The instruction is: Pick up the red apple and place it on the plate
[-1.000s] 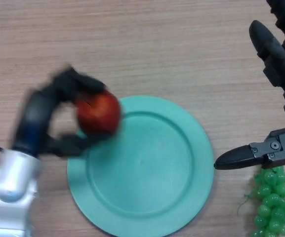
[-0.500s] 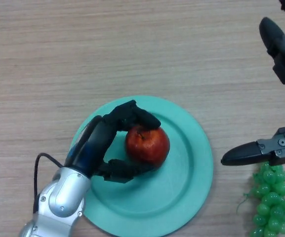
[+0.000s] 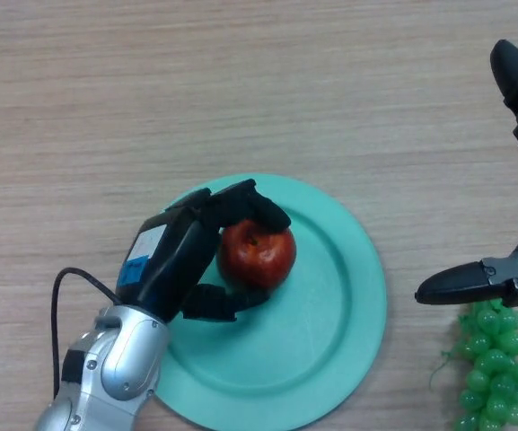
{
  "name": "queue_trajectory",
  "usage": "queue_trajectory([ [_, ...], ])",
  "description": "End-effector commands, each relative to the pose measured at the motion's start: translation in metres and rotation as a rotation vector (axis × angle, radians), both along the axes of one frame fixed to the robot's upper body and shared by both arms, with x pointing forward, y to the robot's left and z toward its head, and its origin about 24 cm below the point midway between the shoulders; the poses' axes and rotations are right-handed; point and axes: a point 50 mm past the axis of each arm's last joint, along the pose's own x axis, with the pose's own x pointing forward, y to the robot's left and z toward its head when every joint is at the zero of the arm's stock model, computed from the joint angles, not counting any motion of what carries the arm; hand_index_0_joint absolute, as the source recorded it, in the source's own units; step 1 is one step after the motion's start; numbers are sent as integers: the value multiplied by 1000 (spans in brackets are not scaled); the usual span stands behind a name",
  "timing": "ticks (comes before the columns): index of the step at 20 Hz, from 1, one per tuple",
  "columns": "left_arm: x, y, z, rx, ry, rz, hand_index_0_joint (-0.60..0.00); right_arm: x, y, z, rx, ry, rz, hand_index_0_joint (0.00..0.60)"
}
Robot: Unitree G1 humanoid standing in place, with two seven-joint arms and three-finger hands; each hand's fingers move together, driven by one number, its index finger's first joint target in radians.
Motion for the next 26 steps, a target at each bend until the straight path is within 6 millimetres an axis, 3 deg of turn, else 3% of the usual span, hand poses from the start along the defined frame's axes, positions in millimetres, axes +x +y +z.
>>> queue_trajectory([
  [1,-3,7,22,1,-126,44,-251,-17,-4,27,-2,-211,4,0],
  [2,-6,9,24,-2,-114,55,-151,-18,-4,28,-1,-210,5,0],
  [3,-16,15,30,-17,-99,70,-1,-19,-5,31,-1,-216,9,0],
  [6,-25,22,50,-61,-129,65,0,-19,-4,30,-11,-220,13,0],
  [10,-44,36,95,-182,-241,40,0,-19,-2,30,-15,-215,23,0],
  [13,-60,58,116,-448,-217,-78,0,-17,-3,32,-12,-223,34,0],
  [19,-60,99,117,-697,-151,-72,0,-15,-5,28,-9,-211,50,0],
  [26,-54,101,111,-686,-131,4,0,-6,-13,17,-19,-208,34,0],
])
